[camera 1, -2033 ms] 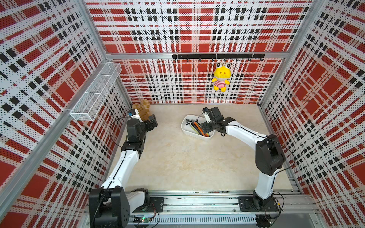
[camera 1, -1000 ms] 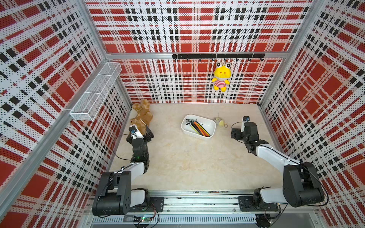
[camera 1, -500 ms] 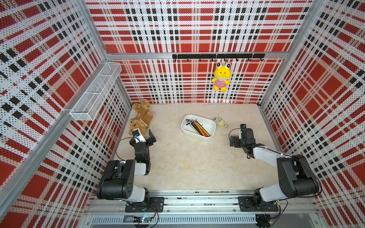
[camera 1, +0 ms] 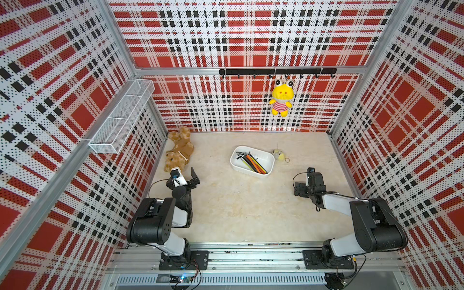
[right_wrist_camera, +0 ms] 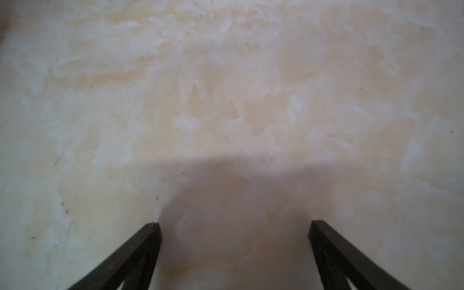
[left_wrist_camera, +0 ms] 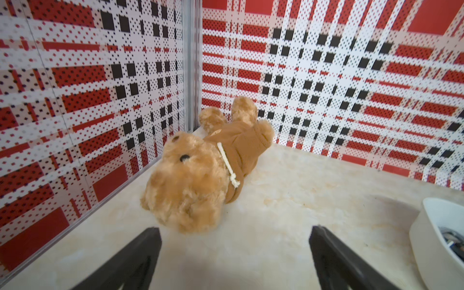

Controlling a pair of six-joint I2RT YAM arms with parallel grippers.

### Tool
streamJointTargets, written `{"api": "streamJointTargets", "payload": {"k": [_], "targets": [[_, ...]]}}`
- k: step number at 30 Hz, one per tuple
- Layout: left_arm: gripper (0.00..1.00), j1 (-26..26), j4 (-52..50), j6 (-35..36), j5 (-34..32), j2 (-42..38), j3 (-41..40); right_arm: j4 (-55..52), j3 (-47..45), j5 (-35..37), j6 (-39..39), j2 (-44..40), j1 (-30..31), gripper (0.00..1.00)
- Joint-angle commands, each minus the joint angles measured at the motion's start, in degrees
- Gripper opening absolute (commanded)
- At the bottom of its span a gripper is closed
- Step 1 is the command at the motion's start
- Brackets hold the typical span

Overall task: Put the hex key on the desktop into the storage box
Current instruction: Reset both arms

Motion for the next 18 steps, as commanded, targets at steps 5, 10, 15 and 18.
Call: {"api": "streamJointTargets", "payload": {"k": [5, 10, 15, 18], "targets": [[0.99, -0.4, 4.8, 1.1, -0.9, 0.4, 0.6, -2.7, -0.6, 0.6, -0.5, 4.6, -1.1, 1.00], [0.99, -0.7, 4.6, 1.0, -1.6, 0.6, 0.9, -2.7, -4.1, 0.6, -0.5, 3.0, -3.6, 1.00], [0.99, -0.7, 4.3, 1.0, -1.8, 0.5, 1.1, 60.6, -12.3, -1.8, -11.3, 5.3, -5.5, 1.00], [0.99, -0.7, 4.1, 1.0, -1.9, 0.5, 1.2, 56.1, -11.2, -1.6, -11.0, 4.3, -5.5, 1.00]]}}
